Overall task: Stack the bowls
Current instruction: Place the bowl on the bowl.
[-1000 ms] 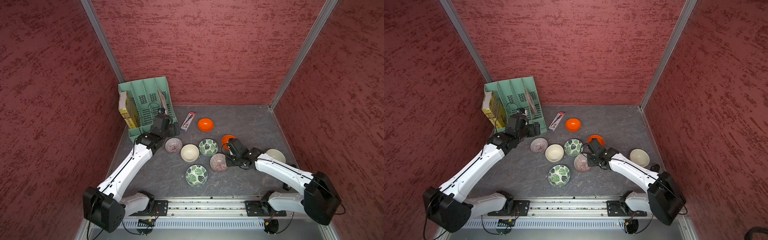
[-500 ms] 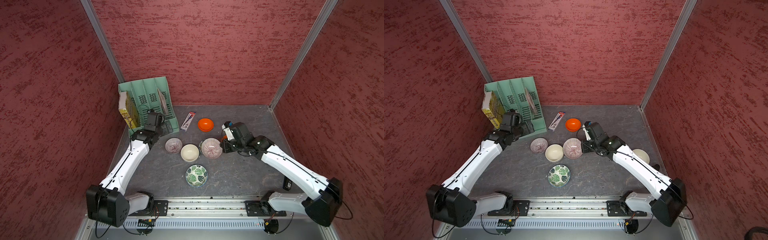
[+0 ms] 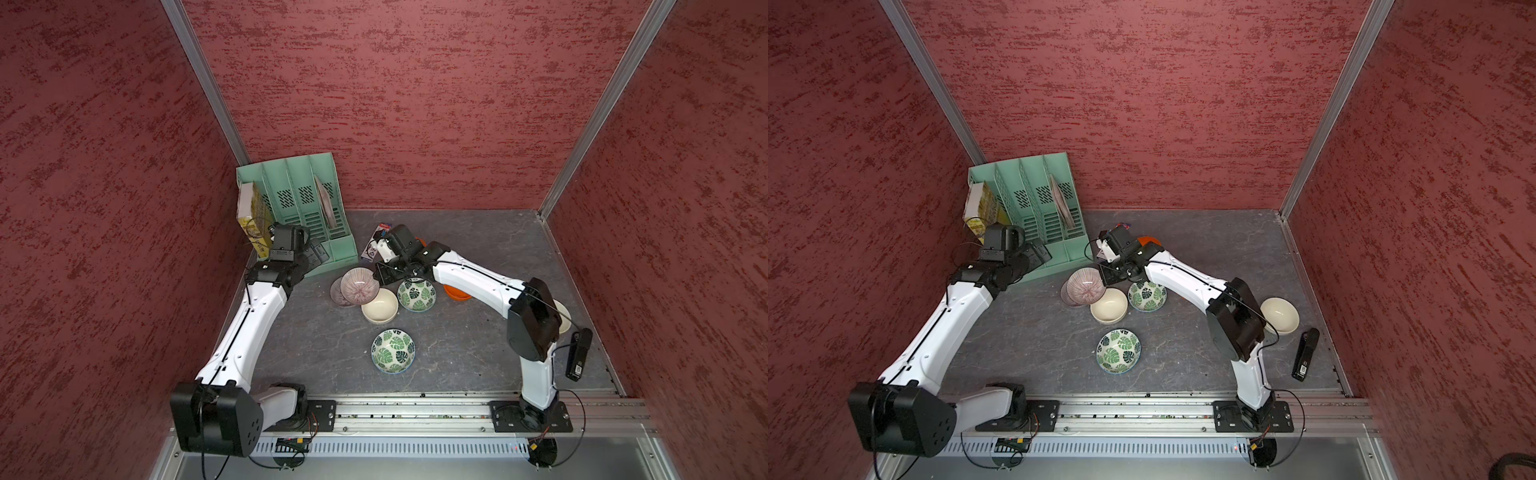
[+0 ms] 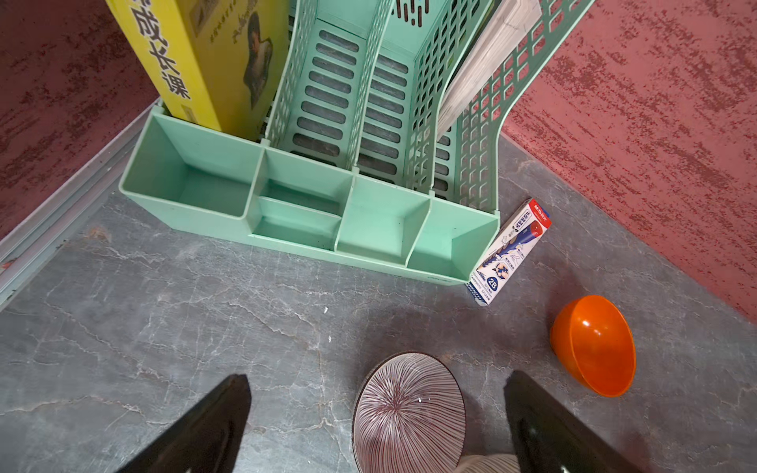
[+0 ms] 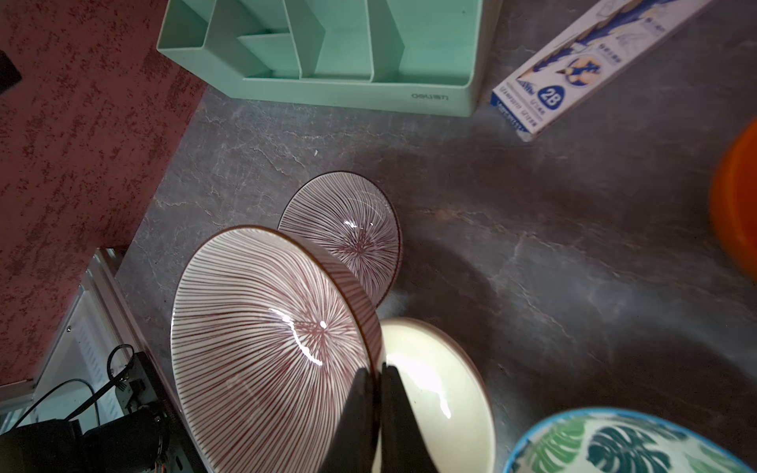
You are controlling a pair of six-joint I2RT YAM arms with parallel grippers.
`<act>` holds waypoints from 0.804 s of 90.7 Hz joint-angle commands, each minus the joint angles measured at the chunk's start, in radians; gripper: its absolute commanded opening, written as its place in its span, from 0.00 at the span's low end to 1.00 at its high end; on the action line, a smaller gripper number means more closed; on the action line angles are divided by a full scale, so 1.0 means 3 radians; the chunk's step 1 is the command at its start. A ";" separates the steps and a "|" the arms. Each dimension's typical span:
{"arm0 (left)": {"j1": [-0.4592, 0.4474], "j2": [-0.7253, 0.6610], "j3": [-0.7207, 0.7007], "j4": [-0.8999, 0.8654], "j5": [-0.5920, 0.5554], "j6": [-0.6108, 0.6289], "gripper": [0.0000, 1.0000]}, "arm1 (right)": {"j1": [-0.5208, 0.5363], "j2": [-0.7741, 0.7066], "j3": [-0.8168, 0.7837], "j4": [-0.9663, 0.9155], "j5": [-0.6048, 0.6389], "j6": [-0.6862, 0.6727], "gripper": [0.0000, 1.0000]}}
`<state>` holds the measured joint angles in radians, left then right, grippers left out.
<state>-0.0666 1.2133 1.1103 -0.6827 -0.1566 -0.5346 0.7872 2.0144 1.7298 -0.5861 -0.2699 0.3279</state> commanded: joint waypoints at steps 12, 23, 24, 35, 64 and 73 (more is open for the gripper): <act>0.0042 -0.0085 -0.0064 -0.0036 0.0046 -0.0008 1.00 | 0.0034 0.0174 0.0300 0.0348 -0.0210 0.0026 0.00; 0.0033 -0.0076 -0.0064 -0.0025 0.0074 -0.0007 1.00 | 0.0034 0.0249 0.0331 0.0435 -0.0187 0.0053 0.00; 0.0033 -0.0076 -0.0065 -0.0022 0.0075 -0.0007 1.00 | 0.0034 0.0257 0.0335 0.0443 -0.0188 0.0055 0.00; 0.0037 -0.0067 -0.0065 -0.0011 0.0094 -0.0008 1.00 | 0.0037 0.0370 0.0414 0.0493 -0.0209 0.0097 0.00; 0.0034 -0.0091 -0.0076 -0.0039 0.0064 0.0056 1.00 | 0.0053 0.0715 0.0770 0.0335 -0.0225 0.0120 0.00; 0.0036 -0.0101 -0.0069 -0.0044 0.0057 0.0064 1.00 | 0.0052 0.0761 0.0829 0.0253 -0.0203 0.0099 0.00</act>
<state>-0.0612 1.2022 1.0973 -0.6888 -0.1326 -0.5301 0.7959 2.2425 1.9179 -0.5217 -0.3138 0.3538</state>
